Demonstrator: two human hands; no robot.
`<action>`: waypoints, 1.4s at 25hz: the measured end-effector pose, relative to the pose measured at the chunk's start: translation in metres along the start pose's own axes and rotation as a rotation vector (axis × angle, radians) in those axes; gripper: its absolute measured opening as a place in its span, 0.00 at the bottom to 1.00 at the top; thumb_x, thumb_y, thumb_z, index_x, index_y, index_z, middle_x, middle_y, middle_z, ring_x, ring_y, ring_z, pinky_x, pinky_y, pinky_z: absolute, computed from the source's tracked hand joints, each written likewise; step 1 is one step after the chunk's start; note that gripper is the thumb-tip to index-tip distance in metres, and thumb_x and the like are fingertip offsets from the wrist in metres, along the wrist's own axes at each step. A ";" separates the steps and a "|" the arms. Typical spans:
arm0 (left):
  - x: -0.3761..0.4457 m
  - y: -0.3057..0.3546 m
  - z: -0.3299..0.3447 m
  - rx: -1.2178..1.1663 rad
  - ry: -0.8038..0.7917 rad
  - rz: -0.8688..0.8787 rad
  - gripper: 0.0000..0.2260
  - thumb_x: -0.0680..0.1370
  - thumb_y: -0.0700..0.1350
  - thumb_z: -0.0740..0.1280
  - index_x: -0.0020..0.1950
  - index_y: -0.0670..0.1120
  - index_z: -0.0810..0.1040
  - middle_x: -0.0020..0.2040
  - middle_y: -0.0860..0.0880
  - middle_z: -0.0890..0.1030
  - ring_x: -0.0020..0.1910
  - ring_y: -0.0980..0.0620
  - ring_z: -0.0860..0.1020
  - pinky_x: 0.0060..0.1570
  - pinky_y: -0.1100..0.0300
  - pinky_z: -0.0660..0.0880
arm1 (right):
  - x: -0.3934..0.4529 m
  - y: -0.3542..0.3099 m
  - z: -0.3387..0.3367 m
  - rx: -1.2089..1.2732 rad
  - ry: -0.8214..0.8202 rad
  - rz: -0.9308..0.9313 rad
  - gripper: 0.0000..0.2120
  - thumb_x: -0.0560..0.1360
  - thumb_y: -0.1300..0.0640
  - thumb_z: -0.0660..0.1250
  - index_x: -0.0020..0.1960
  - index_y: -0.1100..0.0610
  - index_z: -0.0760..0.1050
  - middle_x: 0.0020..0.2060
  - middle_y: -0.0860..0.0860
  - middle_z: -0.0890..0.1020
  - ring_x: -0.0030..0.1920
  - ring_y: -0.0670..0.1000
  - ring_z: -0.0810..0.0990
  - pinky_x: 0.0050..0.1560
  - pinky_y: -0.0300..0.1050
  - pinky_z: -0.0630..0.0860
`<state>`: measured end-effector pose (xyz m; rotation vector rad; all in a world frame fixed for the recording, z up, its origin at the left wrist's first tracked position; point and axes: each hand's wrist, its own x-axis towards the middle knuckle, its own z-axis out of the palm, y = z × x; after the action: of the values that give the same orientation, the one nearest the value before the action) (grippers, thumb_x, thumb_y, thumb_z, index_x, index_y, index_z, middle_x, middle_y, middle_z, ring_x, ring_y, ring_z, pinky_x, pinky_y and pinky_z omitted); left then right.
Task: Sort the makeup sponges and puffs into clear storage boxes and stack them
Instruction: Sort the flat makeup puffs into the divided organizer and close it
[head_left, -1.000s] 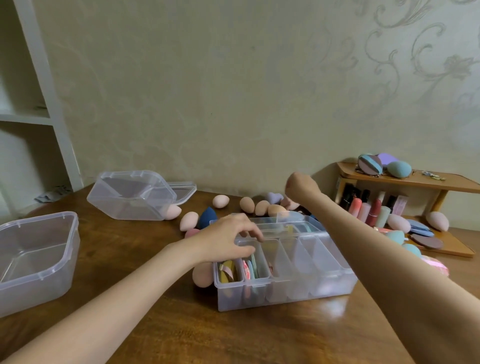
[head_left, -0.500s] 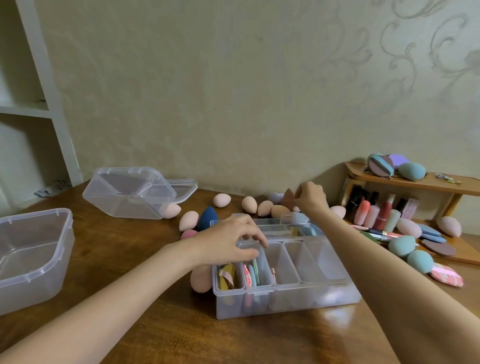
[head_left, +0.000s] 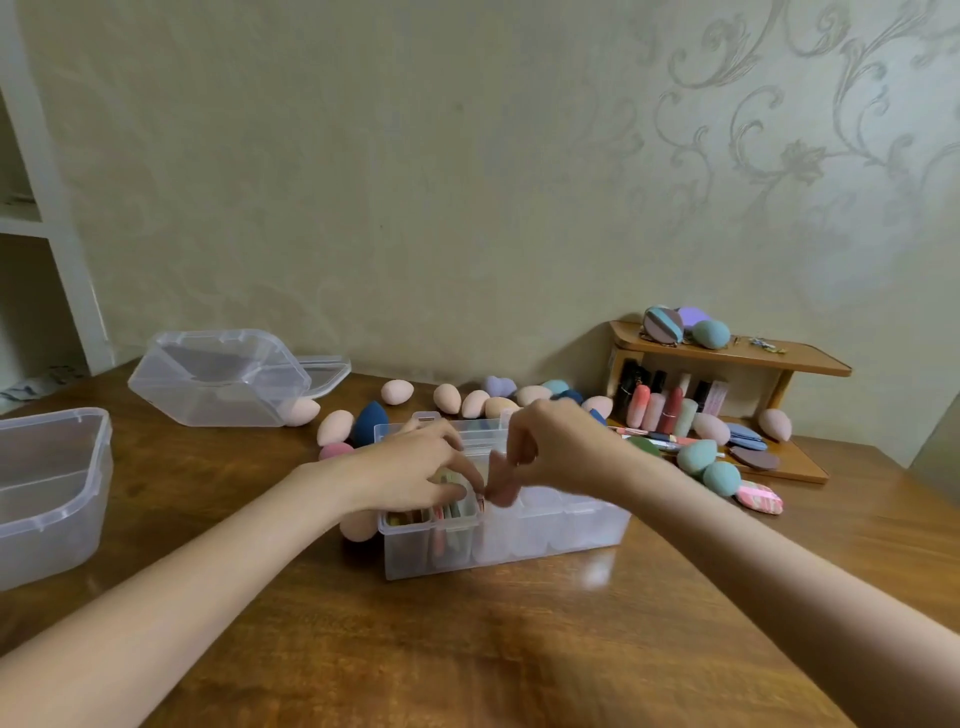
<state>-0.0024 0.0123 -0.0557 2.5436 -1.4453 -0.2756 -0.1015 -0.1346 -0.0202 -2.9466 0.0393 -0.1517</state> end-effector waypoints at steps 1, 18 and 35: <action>-0.003 0.002 0.000 0.020 0.004 -0.002 0.13 0.79 0.49 0.62 0.62 0.60 0.76 0.68 0.52 0.65 0.67 0.50 0.62 0.63 0.57 0.62 | 0.000 -0.002 0.009 -0.013 -0.022 -0.014 0.09 0.71 0.56 0.72 0.43 0.62 0.81 0.40 0.54 0.80 0.35 0.49 0.74 0.31 0.36 0.68; 0.007 -0.023 -0.001 -0.289 0.118 0.093 0.14 0.77 0.41 0.65 0.61 0.54 0.76 0.53 0.58 0.74 0.52 0.62 0.75 0.49 0.72 0.73 | 0.110 0.041 0.001 0.036 0.085 0.050 0.09 0.74 0.63 0.65 0.51 0.62 0.82 0.51 0.56 0.84 0.48 0.53 0.80 0.46 0.38 0.74; 0.014 -0.035 0.002 -0.330 0.079 0.124 0.14 0.78 0.41 0.64 0.61 0.55 0.75 0.53 0.61 0.73 0.55 0.61 0.73 0.50 0.72 0.73 | 0.136 0.050 0.001 0.005 0.125 0.019 0.10 0.72 0.63 0.69 0.53 0.62 0.78 0.52 0.56 0.82 0.45 0.50 0.75 0.41 0.37 0.71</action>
<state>0.0332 0.0171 -0.0676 2.1712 -1.3916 -0.3564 0.0327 -0.1885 -0.0168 -2.9273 0.0843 -0.3327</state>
